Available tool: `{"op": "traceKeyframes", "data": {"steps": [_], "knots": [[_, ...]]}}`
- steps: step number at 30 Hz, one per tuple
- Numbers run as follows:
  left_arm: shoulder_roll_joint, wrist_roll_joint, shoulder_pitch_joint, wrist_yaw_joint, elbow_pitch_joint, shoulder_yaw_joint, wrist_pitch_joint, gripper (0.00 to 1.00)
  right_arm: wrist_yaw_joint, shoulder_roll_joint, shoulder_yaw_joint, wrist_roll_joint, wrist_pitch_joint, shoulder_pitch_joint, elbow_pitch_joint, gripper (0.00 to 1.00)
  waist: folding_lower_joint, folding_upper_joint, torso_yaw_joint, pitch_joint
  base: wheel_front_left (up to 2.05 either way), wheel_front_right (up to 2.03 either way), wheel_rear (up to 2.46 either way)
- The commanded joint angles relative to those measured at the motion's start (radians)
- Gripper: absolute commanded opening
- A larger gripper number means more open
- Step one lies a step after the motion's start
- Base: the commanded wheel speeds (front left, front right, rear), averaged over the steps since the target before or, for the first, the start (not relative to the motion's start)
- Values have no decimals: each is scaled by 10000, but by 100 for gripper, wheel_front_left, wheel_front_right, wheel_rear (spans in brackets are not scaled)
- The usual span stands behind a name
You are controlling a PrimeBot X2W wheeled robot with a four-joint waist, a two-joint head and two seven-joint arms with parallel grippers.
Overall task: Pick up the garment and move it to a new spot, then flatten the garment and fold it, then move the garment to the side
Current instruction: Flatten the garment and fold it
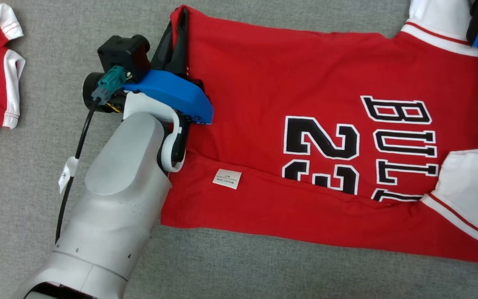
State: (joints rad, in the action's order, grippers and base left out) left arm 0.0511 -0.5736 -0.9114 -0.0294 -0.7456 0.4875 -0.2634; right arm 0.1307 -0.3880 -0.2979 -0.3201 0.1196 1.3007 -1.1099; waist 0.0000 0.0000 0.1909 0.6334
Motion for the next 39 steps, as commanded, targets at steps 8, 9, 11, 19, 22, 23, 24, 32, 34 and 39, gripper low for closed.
{"op": "traceKeyframes", "data": {"steps": [8, 9, 11, 19, 22, 23, 24, 32, 34, 39], "knots": [[-11, -9, -140, -351, 283, 0, -20, 0, -4, -206, -95, 238, -600, 300, -516, 0, 0, 0, 1, 48, 0, 0, 0], [-10, 76, -125, -392, 364, -124, -20, 0, -4, -210, -13, 249, -894, 369, -510, 0, 0, 0, -25, 41, 0, 0, 0], [-2, 283, -72, -443, 576, -388, -20, 0, -2, -233, 167, 283, -1524, 527, -493, 0, 0, 0, -90, 40, 0, 0, 0], [2, 1239, 383, -443, 1101, -1570, -22, 0, -2, -105, 885, 208, -3522, 403, -707, 0, 0, 0, -503, -208, 0, 0, 0], [5, 1557, 639, -328, 1002, -1944, -20, 0, -1, 118, 937, -18, -3761, -39, -451, 0, 0, 0, -725, -415, 0, 0, 0], [-4, 1675, 733, -278, 985, -2079, -20, 0, -1, 200, 924, -119, -3803, -203, -281, 0, 0, 0, -816, -509, 0, 0, 0], [3, 1798, 803, -239, 985, -2174, -20, 0, -1, 243, 907, -210, -3823, -363, -73, 0, 0, 0, -895, -587, 0, 0, 0], [53, 2783, 1814, 217, 1308, -3237, -20, 0, -1, 358, 1211, -1548, -3858, -2913, 3146, 0, 0, 0, -1557, -1293, 0, 0, 0], [56, 2983, 2130, 325, 1359, -3436, -22, 0, -1, 303, 1375, -1851, -3861, -3711, 3883, 0, 0, 0, -1658, -1548, 0, 0, 0], [90, 3385, 2845, 561, 1322, -3694, -21, 0, -1, 451, 1811, -2268, -3861, -5390, 5020, 0, 0, 0, -1880, -2126, 0, 0, 0]]}}
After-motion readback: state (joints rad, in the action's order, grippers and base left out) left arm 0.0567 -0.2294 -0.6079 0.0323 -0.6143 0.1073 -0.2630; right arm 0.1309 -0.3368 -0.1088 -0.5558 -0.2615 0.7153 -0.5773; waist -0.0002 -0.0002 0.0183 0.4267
